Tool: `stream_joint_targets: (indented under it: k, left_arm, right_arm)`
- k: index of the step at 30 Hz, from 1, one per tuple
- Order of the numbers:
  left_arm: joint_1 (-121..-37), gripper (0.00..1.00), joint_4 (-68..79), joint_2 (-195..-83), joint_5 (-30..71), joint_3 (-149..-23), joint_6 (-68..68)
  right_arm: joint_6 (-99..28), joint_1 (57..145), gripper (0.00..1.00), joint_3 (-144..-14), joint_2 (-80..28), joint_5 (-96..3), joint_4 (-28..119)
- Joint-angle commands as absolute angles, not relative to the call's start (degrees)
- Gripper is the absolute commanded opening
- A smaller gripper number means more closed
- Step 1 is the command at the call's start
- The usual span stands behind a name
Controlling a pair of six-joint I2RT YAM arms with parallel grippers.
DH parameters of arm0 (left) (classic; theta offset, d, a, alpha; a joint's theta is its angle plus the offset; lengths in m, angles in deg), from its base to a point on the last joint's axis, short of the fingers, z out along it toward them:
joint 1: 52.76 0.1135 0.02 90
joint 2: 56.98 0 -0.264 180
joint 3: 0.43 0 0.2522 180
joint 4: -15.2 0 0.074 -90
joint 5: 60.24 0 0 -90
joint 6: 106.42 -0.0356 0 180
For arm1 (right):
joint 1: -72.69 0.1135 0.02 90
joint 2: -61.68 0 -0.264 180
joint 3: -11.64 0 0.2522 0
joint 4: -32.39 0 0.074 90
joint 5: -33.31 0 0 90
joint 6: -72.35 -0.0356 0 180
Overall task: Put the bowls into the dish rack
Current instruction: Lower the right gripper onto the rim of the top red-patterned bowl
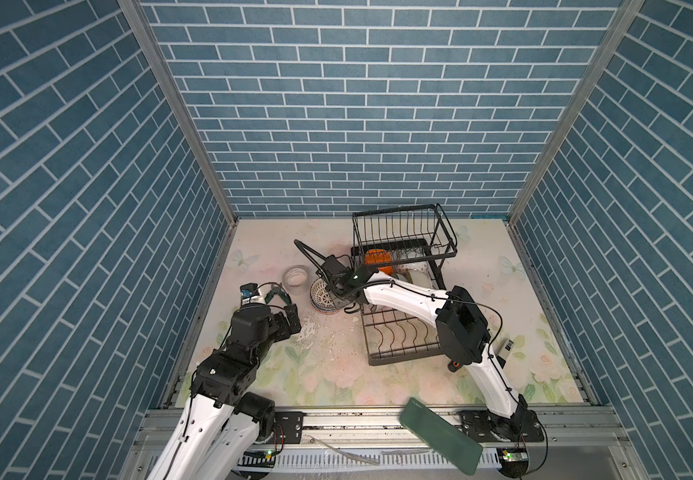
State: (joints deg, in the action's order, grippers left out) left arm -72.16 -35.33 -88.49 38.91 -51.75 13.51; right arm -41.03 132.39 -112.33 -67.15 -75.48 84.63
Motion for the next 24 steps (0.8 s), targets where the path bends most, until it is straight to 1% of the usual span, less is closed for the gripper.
stream_joint_targets:
  k: [1, 4, 12, 19, 24]
  left_arm:
    - [-71.75, 1.00, -35.73, -88.53, 39.60, -50.83, 12.83]
    - [-71.75, 1.00, -35.78, -88.54, 39.73, -50.84, 12.76]
    - [-71.75, 1.00, -35.77, -88.67, 39.82, -50.75, 12.67]
    - [-71.70, 1.00, -35.72, -88.90, 39.96, -50.75, 12.58]
    - [-71.75, 1.00, -35.45, -89.51, 39.79, -50.82, 12.39]
  right_arm:
    - [-43.49, 132.23, 0.29, -115.58, -68.57, -75.07, 84.43]
    - [-43.58, 132.27, 0.28, -115.64, -68.85, -74.93, 84.40]
    - [-43.75, 132.27, 0.17, -115.57, -68.22, -74.71, 83.96]
    - [-43.70, 132.27, 0.12, -115.33, -67.36, -74.80, 83.50]
    - [-43.75, 132.27, 0.06, -115.25, -66.59, -74.71, 83.60]
